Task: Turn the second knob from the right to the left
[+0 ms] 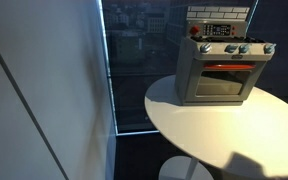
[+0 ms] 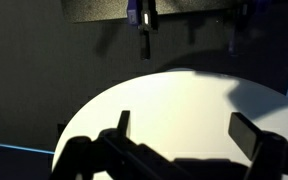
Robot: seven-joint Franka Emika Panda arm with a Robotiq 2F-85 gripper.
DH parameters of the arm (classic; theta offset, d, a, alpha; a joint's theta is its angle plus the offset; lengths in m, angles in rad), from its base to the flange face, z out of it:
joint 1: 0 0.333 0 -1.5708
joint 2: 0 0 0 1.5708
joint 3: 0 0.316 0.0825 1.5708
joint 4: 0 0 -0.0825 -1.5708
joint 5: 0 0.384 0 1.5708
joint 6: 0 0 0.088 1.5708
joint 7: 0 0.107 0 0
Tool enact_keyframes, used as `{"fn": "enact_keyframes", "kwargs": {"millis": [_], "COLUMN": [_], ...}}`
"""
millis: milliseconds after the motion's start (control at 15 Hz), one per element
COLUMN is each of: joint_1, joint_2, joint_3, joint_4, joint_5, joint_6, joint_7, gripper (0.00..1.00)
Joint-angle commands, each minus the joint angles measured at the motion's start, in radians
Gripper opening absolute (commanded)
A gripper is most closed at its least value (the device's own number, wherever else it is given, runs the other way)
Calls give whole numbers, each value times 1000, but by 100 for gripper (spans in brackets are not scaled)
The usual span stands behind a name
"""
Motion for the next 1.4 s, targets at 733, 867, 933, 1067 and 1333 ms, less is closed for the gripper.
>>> {"fn": "enact_keyframes", "kwargs": {"millis": [733,867,933,1067,1333], "joint_1": [42,41,38,33,27], "joint_2": [65,80,86,109,163], "joint_3": [-13,-10,-9,-6,-6], "joint_4": [115,138,148,176,229], "joint_5": [152,166,170,180,189], "joint_6": [118,143,160,187,239], "joint_7": [35,50,56,76,121], "gripper": [100,100,100,100,100]}}
